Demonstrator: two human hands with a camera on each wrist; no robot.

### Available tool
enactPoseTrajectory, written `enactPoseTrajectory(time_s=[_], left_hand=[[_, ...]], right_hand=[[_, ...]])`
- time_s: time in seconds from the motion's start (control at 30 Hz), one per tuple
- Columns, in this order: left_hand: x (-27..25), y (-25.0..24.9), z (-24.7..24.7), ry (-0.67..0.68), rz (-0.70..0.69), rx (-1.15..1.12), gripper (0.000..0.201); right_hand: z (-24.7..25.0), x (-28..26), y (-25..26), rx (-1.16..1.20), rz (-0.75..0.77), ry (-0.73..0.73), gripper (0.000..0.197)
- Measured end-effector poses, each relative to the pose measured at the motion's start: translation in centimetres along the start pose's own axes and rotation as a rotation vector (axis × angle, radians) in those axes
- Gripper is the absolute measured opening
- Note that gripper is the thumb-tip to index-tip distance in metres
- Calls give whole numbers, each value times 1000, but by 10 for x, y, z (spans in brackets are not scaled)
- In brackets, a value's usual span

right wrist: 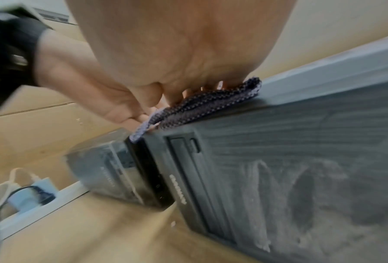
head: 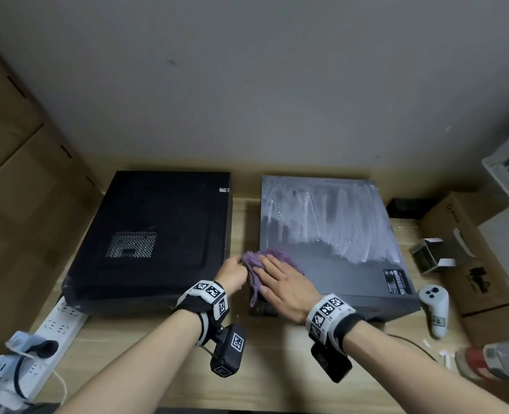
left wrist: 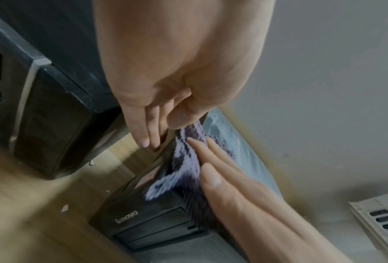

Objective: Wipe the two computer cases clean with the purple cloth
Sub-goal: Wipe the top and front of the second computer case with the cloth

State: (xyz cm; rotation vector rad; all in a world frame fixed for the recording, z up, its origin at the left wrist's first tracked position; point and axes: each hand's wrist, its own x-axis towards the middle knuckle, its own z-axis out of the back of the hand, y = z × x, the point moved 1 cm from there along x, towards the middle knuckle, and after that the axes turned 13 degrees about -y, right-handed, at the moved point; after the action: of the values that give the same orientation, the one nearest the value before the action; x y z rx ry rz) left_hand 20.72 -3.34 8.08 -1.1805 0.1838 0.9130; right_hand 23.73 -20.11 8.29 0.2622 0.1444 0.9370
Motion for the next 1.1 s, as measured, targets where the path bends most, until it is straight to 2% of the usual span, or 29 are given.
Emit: enactPoseTrajectory(time_s=[0.1, 0.23, 0.3, 0.43, 0.5, 0.67, 0.73, 0.9, 1.1], left_hand=[[7, 0, -1, -31, -30, 100, 37], [9, -14, -7, -35, -48, 90, 35], [16, -18, -13, -43, -67, 60, 28], [28, -20, -21, -120, -84, -1, 41], [22, -24, -20, -159, -79, 12, 33], [15, -11, -20, -117, -19, 0, 24], [10, -10, -20, -83, -1, 2, 30], [5, -4, -19, -3, 8, 49, 27], [1, -17, -17, -47, 16, 16, 24]], right_hand=[[-7, -23, 7, 5, 31, -8, 63], [-6, -28, 1, 20, 43, 4, 67], [-1, -15, -6, 26, 18, -8, 72], [4, 29, -24, 0, -89, -41, 61], [5, 51, -36, -35, -150, -24, 61], [7, 92, -62, -71, -293, 26, 69], [11, 96, -68, -58, -299, 32, 69], [11, 64, -54, -45, -241, 18, 68], [5, -13, -22, 32, -177, -8, 68]])
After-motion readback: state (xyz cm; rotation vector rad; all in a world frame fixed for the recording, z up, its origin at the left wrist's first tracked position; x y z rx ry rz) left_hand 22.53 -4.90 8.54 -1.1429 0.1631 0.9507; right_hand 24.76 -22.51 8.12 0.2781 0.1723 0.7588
